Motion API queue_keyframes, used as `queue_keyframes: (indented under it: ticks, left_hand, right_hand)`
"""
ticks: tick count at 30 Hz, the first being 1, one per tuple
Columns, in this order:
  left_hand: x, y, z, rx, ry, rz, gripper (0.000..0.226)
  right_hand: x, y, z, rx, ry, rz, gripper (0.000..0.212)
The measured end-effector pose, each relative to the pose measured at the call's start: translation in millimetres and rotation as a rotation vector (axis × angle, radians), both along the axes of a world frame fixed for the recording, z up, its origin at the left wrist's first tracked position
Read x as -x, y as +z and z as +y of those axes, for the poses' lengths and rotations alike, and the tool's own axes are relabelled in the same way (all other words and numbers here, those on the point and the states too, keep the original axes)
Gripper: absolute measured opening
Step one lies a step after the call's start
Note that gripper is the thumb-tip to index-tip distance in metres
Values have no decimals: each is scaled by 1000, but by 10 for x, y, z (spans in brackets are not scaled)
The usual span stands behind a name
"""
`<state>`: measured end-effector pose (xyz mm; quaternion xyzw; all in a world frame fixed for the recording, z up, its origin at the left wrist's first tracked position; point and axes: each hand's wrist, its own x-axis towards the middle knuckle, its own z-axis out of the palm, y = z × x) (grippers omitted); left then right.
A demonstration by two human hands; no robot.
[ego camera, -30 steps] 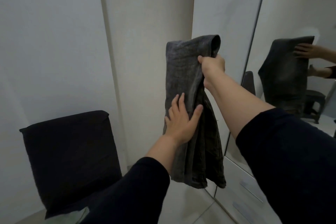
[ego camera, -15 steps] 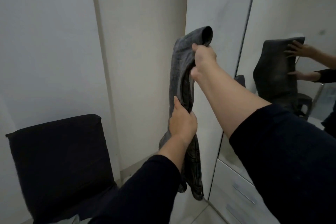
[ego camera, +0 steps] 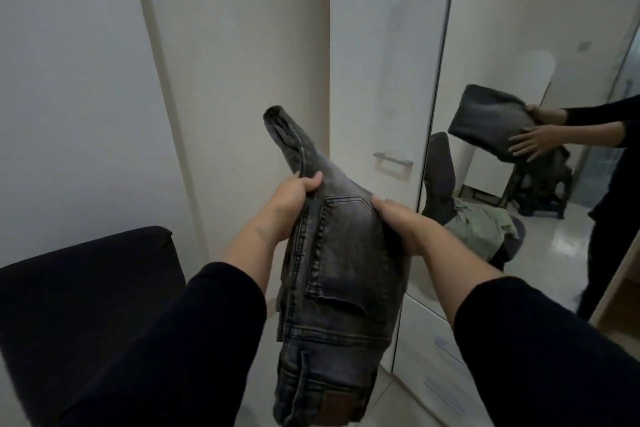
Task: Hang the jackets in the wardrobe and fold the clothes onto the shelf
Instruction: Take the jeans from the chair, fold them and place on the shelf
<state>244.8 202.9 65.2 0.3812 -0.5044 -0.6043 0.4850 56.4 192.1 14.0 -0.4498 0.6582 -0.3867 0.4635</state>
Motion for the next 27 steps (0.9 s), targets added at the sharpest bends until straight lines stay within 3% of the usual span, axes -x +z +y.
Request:
queue_keyframes:
  ticks: [5, 8, 12, 17, 20, 27]
  left_hand:
    - [-233, 12, -19, -149, -59, 40, 29]
    - [-372, 84, -20, -180, -102, 61, 31]
    - [-531, 145, -13, -184, -101, 66, 43]
    - [-709, 148, 8, -179, -53, 25, 54]
    - [-756, 124, 22, -189, -23, 65, 53]
    - [-631, 233, 184, -79, -51, 233, 48]
  right_hand:
    - [182, -68, 210, -125, -64, -144, 75]
    - [261, -116, 265, -163, -34, -419, 80]
    - [170, 41, 363, -53, 69, -628, 56]
    - [58, 347, 307, 52, 55, -589, 52]
    - [50, 457, 298, 80, 71, -623, 34]
    - [109, 476, 397, 162, 227, -776, 46]
